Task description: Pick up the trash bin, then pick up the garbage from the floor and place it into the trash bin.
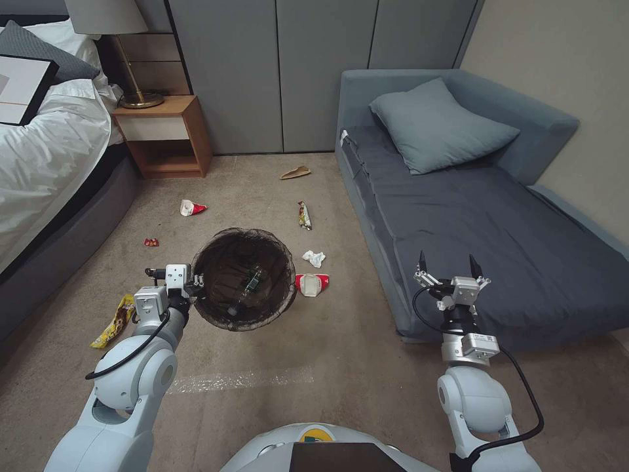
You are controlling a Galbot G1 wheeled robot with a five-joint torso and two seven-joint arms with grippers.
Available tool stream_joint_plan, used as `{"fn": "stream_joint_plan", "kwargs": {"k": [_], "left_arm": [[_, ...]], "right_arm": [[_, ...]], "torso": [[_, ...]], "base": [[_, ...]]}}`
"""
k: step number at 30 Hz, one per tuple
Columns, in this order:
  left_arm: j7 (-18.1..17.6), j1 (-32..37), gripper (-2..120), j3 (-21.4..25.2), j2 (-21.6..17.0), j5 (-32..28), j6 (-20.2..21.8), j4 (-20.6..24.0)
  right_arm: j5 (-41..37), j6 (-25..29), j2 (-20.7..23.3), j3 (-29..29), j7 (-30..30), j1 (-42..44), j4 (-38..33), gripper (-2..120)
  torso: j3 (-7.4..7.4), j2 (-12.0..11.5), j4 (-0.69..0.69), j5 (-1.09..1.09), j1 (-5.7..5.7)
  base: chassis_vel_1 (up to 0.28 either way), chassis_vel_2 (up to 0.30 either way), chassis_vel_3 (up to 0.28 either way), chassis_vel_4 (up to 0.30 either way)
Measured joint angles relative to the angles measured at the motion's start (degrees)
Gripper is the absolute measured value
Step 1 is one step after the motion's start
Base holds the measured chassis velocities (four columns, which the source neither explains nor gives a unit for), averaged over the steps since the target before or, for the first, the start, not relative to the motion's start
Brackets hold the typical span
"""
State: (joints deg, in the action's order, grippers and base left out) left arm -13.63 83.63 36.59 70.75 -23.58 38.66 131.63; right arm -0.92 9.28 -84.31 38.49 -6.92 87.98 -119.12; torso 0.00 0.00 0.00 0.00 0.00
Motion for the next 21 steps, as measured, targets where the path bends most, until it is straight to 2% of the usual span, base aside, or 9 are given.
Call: {"fn": "stream_joint_plan", "kwargs": {"k": [21], "left_arm": [[0.4,0.5,3,-0.1,-0.4,0.0,0.1,0.5]], "right_arm": [[0.1,0.1,0.0,-0.1,0.0,0.2,-0.1,100]], "torso": [[0.00,0.0,0.00,0.00,0.00]], "base": [[-0.096,0.096,0.093,-0.095]]}}
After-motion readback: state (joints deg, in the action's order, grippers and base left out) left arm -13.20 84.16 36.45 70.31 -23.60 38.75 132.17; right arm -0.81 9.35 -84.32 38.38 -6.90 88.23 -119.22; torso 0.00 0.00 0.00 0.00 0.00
